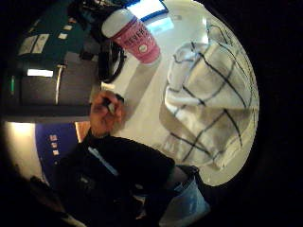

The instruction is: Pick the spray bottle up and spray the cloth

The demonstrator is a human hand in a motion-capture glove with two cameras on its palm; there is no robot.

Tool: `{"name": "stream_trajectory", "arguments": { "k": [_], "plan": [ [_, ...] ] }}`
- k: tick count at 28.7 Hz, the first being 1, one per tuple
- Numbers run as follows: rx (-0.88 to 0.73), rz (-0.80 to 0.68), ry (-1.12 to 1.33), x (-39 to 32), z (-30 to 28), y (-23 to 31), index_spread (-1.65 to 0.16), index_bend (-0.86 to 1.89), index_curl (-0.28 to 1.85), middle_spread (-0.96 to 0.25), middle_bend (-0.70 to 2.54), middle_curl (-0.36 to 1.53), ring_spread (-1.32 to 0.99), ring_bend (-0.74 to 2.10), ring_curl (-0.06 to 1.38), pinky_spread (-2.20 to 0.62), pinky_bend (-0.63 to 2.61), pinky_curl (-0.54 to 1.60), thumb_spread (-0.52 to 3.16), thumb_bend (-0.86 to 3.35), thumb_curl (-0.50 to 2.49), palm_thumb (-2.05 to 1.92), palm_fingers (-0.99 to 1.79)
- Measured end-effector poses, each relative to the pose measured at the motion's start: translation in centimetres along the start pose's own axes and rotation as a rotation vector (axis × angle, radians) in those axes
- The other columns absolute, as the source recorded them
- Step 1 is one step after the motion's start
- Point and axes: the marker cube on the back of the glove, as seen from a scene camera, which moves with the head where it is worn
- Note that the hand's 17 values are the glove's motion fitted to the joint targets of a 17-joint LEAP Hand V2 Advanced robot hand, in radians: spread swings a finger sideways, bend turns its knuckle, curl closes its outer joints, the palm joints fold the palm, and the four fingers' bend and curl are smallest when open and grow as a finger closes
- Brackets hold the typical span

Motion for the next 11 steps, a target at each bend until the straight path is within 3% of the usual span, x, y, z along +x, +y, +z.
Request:
{"name": "stream_trajectory", "arguments": {
  "k": [6,11],
  "plan": [
    [0.028,0.016,0.034,0.1,-0.6,4.8,-0.35,0.11,0.29,-0.07,0.3,0.37,-0.07,0.39,0.32,0.25,0.41,0.35,0.87,-0.03,0.25,0.06,0.17],
    [0.052,0.03,0.026,0.2,-1.0,5.5,-0.35,0.11,0.27,-0.06,0.32,0.37,-0.06,0.39,0.32,0.25,0.39,0.34,0.87,-0.04,0.25,0.04,0.19]
  ]
}}
